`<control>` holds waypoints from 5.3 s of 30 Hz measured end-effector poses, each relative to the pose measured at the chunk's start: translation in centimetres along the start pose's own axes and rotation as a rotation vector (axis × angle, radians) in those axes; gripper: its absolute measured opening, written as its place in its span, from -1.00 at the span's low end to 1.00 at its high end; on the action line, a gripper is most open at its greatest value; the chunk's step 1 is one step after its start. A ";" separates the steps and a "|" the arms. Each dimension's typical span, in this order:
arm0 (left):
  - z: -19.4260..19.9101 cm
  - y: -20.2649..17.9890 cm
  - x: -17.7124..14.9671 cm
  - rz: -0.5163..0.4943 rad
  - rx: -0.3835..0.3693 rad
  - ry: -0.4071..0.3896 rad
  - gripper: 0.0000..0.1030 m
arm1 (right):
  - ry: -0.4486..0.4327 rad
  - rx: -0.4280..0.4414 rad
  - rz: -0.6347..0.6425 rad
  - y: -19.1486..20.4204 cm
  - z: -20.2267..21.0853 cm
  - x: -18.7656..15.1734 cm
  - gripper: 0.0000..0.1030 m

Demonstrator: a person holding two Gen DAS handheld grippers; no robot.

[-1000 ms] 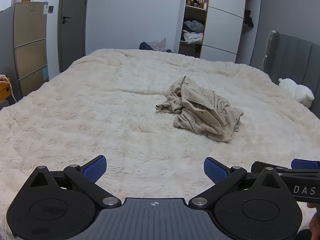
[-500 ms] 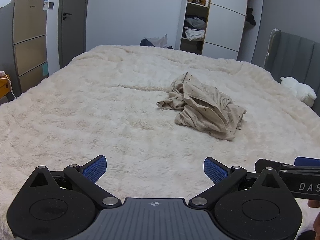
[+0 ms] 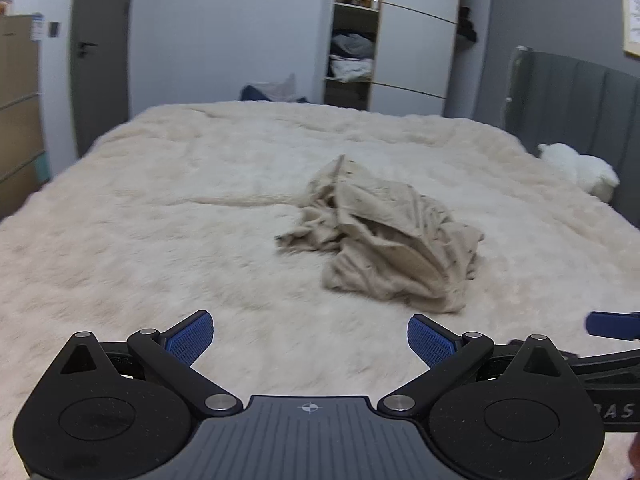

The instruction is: Fold clothes

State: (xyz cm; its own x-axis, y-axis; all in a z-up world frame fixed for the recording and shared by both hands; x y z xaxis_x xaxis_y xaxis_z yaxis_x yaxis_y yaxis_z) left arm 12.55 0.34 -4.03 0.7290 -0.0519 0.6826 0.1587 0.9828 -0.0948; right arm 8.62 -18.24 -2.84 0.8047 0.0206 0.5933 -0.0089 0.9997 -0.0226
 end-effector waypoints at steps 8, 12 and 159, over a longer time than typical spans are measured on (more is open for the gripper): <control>-5.9 1.4 0.4 -0.017 0.025 -0.014 1.00 | 0.009 -0.021 0.020 -0.5 -4.7 2.9 0.75; -7.3 3.7 0.3 0.040 -0.032 -0.006 1.00 | 0.013 0.005 0.005 -1.1 -7.0 4.2 0.74; -1.6 -4.1 2.5 -0.606 -0.052 0.148 0.16 | 0.094 -0.057 0.096 -13.1 -6.2 -5.4 -0.04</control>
State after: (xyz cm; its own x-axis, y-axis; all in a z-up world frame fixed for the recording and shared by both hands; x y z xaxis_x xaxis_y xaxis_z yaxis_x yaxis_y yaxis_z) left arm 14.80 -4.10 -3.11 0.5835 -0.6249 0.5186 0.6022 0.7614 0.2399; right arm 8.06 -31.54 -10.71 0.8536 0.1124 0.5086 -0.0570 0.9907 -0.1234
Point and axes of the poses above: each gripper's, at about its wrist camera, not at the fingertips, and z roughly against the way its jaws point, y to its left, x to its top, the point moved 2 cm from there along -z, roughly the way its jaws point, and after that the axes turned 12 degrees about y, right-handed, at the moved point
